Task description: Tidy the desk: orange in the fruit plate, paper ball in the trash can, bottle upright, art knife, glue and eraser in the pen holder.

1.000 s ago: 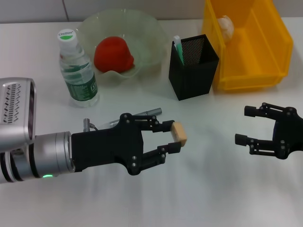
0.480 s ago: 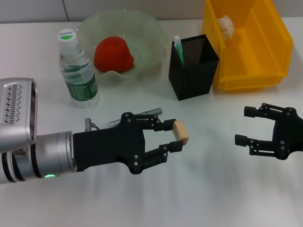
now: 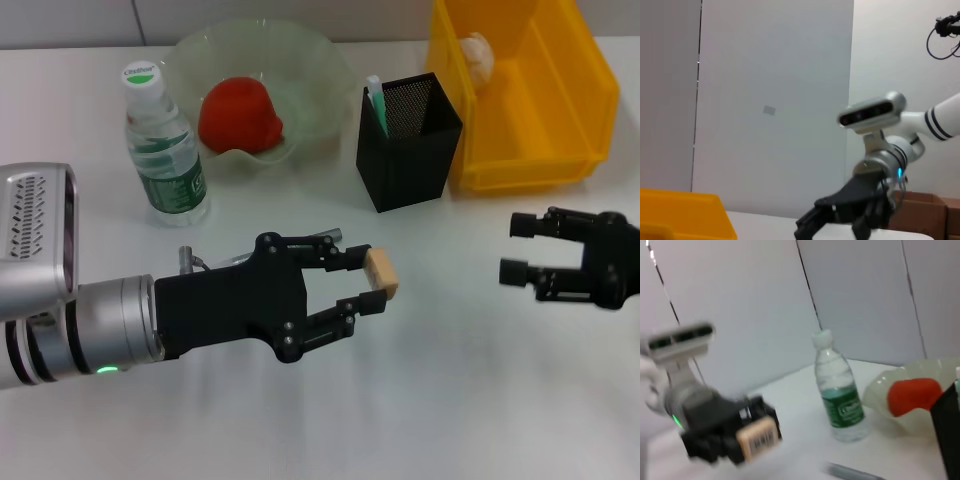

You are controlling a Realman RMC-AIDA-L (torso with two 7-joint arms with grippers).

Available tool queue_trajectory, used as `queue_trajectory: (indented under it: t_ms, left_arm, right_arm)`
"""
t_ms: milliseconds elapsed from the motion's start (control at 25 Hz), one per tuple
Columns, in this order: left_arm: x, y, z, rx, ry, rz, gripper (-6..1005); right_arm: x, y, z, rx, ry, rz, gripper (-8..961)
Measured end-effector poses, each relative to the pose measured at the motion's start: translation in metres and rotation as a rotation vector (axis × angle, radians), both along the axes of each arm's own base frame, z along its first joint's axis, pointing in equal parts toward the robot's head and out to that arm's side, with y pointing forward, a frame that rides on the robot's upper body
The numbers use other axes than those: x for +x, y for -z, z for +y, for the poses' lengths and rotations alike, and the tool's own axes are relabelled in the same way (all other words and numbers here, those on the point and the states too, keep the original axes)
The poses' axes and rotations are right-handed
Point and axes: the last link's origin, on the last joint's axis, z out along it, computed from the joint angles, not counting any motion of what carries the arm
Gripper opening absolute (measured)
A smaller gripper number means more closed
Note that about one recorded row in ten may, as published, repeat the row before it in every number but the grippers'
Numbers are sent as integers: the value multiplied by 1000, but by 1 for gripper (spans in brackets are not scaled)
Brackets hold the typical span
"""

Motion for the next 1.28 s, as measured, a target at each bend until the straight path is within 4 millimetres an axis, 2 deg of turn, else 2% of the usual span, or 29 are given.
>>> queue_trajectory:
  t_ms: [40,240,440,600,1040,1280]
  left_arm:
    - [0,0,0,0,0,0,471]
    - [1,0,-1,-2,2,-8,475]
    - [4,0,0,25,23,-15,478]
    - [4,-1,1,34,26,-19,480]
    - [6,-5,5,80,51,-27,487]
    - [7,-6,2,76,63,-38,491]
  right_arm:
    - [-7,-8,4,-81,58,47,726]
    - [-18,-19,15,-246,192,132,723]
    - [-28,-22,26,-474,410,203,721]
    - [-32,-22,31,-553,530,223,718]
    - [-42,-1,28,-791,787,234,712]
    - [-42,5,23,-840,828,250,708]
